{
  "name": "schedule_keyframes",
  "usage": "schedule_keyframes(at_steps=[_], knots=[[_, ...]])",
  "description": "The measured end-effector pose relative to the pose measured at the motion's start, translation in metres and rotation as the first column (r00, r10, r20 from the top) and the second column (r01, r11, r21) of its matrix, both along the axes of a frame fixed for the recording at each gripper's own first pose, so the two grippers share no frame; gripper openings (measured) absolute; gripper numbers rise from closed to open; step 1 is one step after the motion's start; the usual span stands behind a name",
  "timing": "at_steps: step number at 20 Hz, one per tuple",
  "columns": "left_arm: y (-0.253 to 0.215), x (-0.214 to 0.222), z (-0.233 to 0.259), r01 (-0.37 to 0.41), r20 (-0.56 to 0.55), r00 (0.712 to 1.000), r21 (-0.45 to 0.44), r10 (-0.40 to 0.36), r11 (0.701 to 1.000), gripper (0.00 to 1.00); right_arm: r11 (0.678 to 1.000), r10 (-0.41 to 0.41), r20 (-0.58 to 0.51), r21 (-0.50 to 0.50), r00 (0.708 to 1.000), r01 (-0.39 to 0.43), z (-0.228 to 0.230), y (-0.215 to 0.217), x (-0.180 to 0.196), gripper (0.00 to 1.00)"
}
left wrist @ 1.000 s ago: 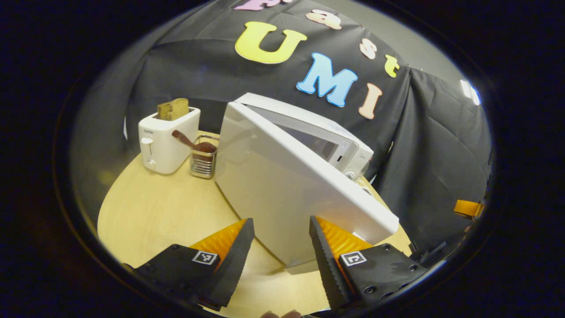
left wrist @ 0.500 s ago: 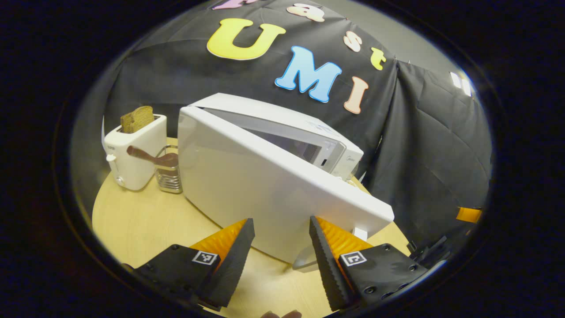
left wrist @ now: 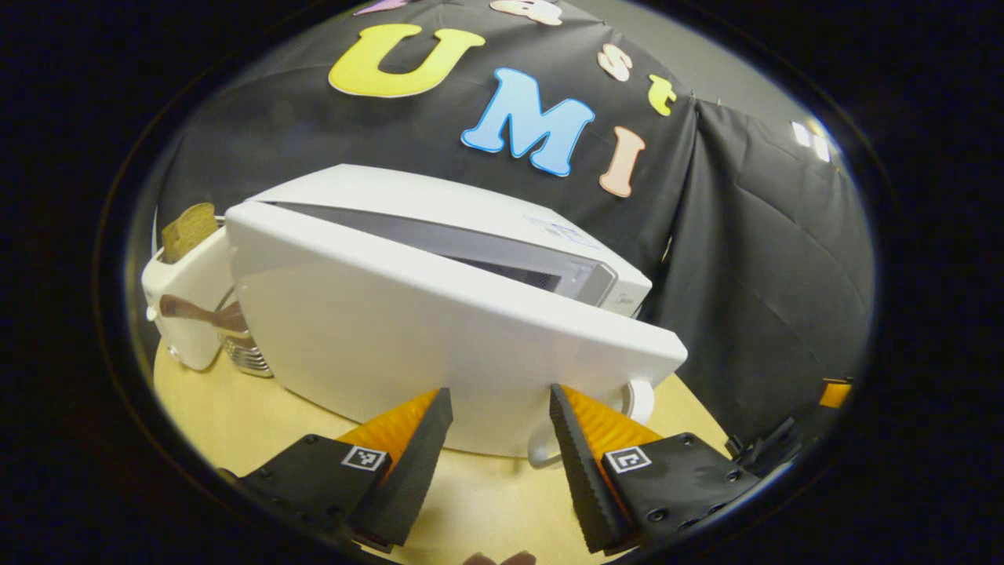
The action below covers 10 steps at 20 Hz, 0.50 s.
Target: Open the microwave oven with the left hand, put the food in, and close the microwave oven.
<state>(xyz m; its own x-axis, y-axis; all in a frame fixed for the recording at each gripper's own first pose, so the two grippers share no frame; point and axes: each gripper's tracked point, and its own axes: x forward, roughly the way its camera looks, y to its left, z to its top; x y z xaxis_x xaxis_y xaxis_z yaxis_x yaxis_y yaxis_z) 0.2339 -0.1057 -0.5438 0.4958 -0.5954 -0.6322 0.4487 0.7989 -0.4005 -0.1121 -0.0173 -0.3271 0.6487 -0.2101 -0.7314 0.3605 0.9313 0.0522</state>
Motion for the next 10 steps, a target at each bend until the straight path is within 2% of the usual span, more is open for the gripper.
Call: schedule_keyframes(at_steps=[2,3,4,7,10], knots=[[-0.010,0.011,-0.003,0.003,0.008,1.000,-0.004,-0.003,1.000,0.86,1.000,0.001,-0.009,-0.002,1.000,-0.001,-0.004,-0.004,0.004,0.84],[-0.014,0.016,-0.004,0.006,0.016,1.000,-0.005,-0.006,1.000,0.80,1.000,-0.001,-0.012,0.003,1.000,0.001,-0.007,-0.005,0.007,0.84],[-0.018,0.023,-0.003,0.007,0.027,1.000,-0.002,-0.007,1.000,0.86,1.000,-0.001,-0.017,0.008,1.000,0.001,-0.010,-0.007,0.008,0.84],[-0.030,0.044,-0.006,0.016,0.059,0.998,0.027,-0.018,0.999,0.83,1.000,-0.004,-0.024,0.008,1.000,0.004,-0.015,-0.014,0.016,0.84],[-0.036,0.040,-0.011,0.026,0.022,0.999,0.015,-0.027,1.000,0.80,1.000,-0.003,-0.023,-0.009,1.000,0.002,-0.016,-0.022,0.018,0.84]])
